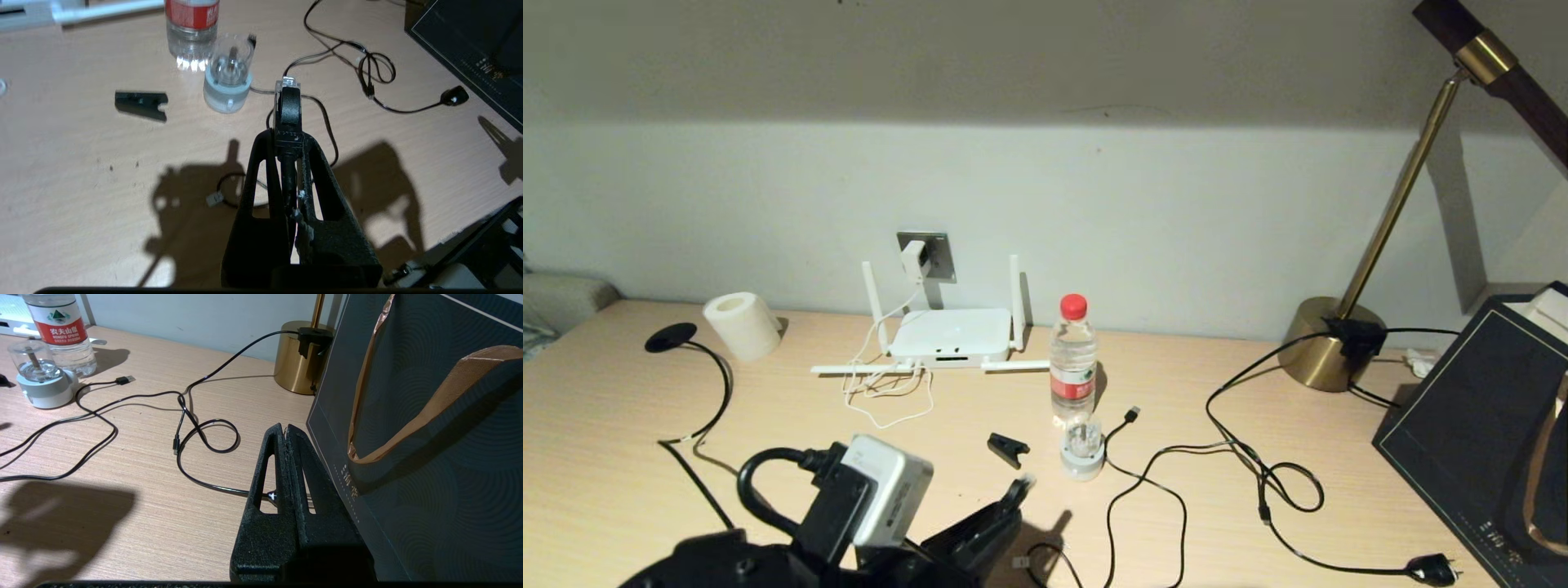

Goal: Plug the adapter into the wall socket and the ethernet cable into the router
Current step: Align cable and router interface

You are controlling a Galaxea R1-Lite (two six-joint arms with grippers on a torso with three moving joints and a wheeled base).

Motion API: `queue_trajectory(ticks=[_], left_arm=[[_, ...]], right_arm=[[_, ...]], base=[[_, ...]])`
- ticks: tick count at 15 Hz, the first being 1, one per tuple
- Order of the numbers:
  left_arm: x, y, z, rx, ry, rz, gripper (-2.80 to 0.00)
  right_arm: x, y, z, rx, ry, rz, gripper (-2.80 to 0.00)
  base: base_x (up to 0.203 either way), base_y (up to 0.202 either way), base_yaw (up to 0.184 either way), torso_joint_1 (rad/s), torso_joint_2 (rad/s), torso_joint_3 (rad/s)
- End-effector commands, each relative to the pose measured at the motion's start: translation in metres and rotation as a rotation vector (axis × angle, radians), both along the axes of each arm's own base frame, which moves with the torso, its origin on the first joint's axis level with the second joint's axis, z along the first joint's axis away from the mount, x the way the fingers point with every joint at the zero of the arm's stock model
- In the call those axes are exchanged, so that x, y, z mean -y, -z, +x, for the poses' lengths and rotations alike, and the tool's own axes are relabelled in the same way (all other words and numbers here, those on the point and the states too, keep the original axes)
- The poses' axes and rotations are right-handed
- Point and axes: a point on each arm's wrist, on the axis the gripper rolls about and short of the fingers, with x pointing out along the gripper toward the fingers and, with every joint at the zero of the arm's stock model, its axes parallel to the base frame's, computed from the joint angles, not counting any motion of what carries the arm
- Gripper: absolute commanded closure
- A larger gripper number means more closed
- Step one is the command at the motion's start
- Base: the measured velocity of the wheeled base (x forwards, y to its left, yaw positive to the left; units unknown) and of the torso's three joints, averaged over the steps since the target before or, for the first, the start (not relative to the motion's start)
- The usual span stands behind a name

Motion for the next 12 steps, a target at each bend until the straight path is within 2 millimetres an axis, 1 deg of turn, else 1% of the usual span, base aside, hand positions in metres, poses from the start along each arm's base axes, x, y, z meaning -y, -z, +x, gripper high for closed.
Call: queue_trajectory(ticks=[1, 3, 5, 7, 8, 9, 11, 12], left_arm=[[0.002, 0.009, 0.003, 0.017, -0.015, 0.034, 0.00], [-0.006, 0.010, 0.012, 0.015, -0.089, 0.042, 0.00], [-0.018, 0.011, 0.031, 0.004, -0.166, 0.041, 0.00], [-0.035, 0.011, 0.050, -0.016, -0.175, 0.022, 0.00], [-0.042, 0.011, 0.056, -0.025, -0.155, 0.011, 0.00], [-0.046, 0.013, 0.057, -0.029, -0.171, 0.019, 0.00], [-0.059, 0.017, 0.068, -0.038, -0.285, 0.044, 0.00], [-0.066, 0.019, 0.080, -0.048, -0.339, 0.054, 0.00]], right_arm=[[0.000, 0.010, 0.003, -0.036, -0.001, -0.001, 0.00], [0.000, 0.010, 0.003, -0.036, -0.001, -0.001, 0.00], [0.000, 0.010, 0.003, -0.036, -0.001, -0.001, 0.00], [0.000, 0.010, 0.003, -0.035, -0.001, -0.001, 0.00], [0.000, 0.009, 0.003, -0.035, -0.001, -0.001, 0.00], [0.000, 0.010, 0.003, -0.037, -0.001, -0.001, 0.00], [0.000, 0.010, 0.003, -0.036, -0.001, -0.001, 0.00], [0.000, 0.009, 0.003, -0.036, -0.001, -0.001, 0.00]], base=[[0.000, 0.000, 0.000, 0.000, 0.00, 0.000], [0.000, 0.000, 0.000, 0.000, 0.00, 0.000], [0.000, 0.000, 0.000, 0.000, 0.00, 0.000], [0.000, 0.000, 0.000, 0.000, 0.00, 0.000], [0.000, 0.000, 0.000, 0.000, 0.00, 0.000], [0.000, 0.000, 0.000, 0.000, 0.00, 0.000], [0.000, 0.000, 0.000, 0.000, 0.00, 0.000], [0.000, 0.000, 0.000, 0.000, 0.00, 0.000]])
